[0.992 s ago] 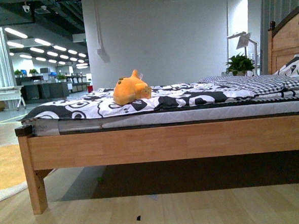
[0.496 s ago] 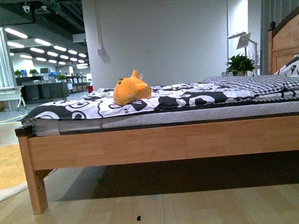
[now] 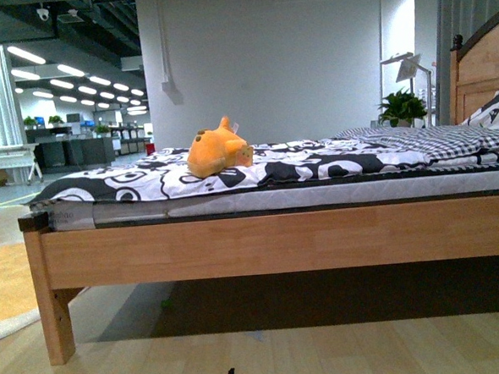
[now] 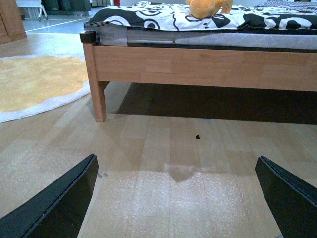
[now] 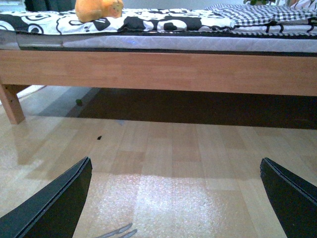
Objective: Put away toys
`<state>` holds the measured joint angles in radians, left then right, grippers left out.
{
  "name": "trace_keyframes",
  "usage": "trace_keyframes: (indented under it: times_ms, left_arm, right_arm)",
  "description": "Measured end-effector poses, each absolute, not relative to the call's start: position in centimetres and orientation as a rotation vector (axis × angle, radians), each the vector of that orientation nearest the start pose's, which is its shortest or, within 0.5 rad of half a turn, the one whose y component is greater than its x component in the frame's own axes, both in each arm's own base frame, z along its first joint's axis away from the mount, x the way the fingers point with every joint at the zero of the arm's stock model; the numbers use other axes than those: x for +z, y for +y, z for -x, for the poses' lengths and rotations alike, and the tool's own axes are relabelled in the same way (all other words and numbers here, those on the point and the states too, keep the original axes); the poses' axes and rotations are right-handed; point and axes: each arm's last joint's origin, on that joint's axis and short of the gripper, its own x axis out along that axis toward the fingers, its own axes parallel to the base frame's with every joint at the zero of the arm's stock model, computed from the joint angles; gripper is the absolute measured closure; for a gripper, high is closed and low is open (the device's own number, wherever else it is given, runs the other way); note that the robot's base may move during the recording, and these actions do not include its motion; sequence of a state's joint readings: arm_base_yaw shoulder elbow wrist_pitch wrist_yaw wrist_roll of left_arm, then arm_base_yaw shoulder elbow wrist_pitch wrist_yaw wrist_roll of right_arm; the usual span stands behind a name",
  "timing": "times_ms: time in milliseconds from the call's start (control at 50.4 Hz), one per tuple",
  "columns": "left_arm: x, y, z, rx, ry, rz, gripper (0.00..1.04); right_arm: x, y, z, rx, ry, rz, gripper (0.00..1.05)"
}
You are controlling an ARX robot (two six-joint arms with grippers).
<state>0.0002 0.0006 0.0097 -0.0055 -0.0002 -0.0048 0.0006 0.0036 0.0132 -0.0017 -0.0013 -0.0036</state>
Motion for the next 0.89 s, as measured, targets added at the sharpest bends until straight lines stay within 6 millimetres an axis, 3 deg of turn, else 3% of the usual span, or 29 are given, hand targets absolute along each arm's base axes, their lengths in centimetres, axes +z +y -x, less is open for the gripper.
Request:
trace_keyframes:
  times_ms: [893]
  left_arm:
    - [16.62, 0.00, -9.71, 0.000, -0.004, 0.005, 0.06]
  right_arm:
    - [16.75, 0.01, -9.71, 0.002, -0.008, 0.004, 0.00]
